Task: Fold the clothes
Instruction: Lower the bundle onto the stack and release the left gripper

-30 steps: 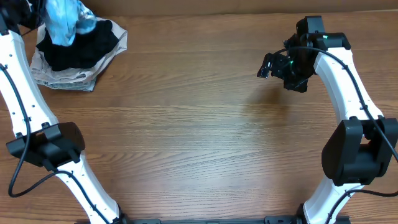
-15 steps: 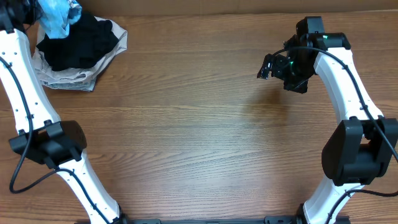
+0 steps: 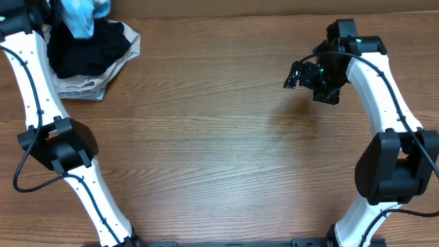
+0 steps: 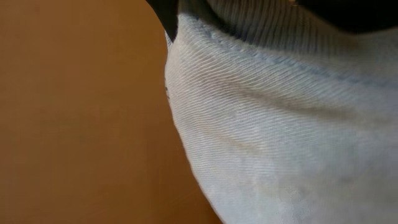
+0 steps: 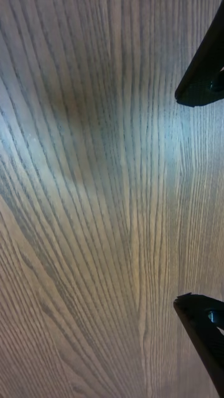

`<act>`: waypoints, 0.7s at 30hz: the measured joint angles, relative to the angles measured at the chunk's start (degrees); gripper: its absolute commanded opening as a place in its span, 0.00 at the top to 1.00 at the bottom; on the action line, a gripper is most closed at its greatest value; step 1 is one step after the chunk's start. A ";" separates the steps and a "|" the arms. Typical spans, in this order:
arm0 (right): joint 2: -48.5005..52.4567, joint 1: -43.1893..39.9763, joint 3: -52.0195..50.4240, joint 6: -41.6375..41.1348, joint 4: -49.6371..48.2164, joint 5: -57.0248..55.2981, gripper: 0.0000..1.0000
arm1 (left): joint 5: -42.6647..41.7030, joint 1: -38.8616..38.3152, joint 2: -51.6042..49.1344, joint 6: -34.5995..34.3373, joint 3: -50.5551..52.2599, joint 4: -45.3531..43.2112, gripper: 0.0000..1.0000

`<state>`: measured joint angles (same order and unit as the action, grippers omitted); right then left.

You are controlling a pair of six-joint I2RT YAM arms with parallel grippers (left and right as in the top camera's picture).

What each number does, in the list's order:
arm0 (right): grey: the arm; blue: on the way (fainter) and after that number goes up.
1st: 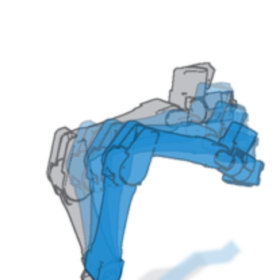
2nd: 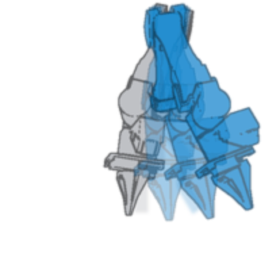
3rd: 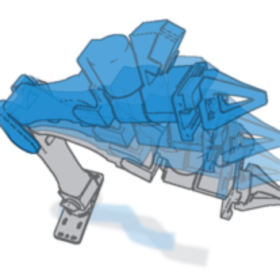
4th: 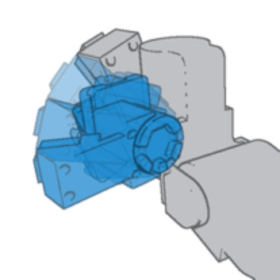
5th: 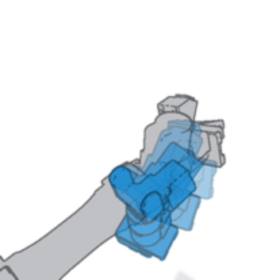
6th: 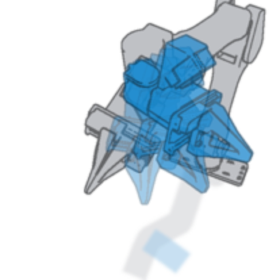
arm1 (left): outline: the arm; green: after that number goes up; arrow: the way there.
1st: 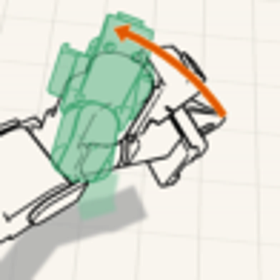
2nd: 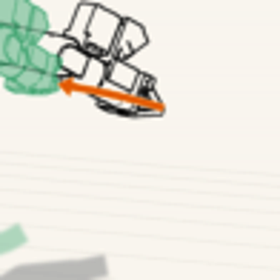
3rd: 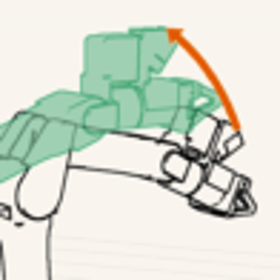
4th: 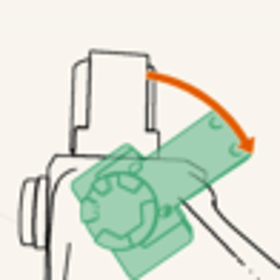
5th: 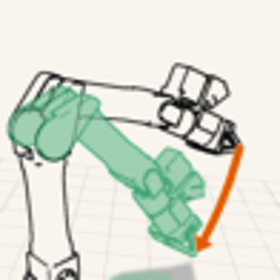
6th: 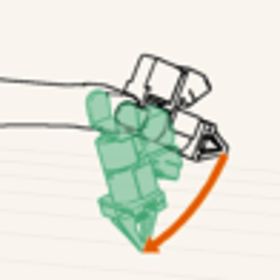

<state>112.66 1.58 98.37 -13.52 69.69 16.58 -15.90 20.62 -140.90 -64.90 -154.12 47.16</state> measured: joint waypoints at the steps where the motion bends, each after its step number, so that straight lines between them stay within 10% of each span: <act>1: 0.00 0.00 0.00 0.02 0.00 0.00 0.00 | 0.04 0.04 0.00 0.50 0.02 2.12 0.96; 18: 0.00 0.00 0.00 0.02 -0.96 0.00 0.00 | -1.07 5.75 0.00 11.10 0.00 17.75 0.94; 19: 0.00 0.00 -0.02 0.04 -1.18 0.00 0.00 | -1.05 5.75 0.00 12.31 0.00 19.32 0.91; 21: 0.00 0.00 -0.02 0.04 -1.31 0.00 0.00 | -0.61 5.73 0.00 15.65 0.00 23.06 0.46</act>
<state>112.66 1.58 98.35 -13.47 68.38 16.58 -16.51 26.35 -140.90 -49.25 -154.12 70.22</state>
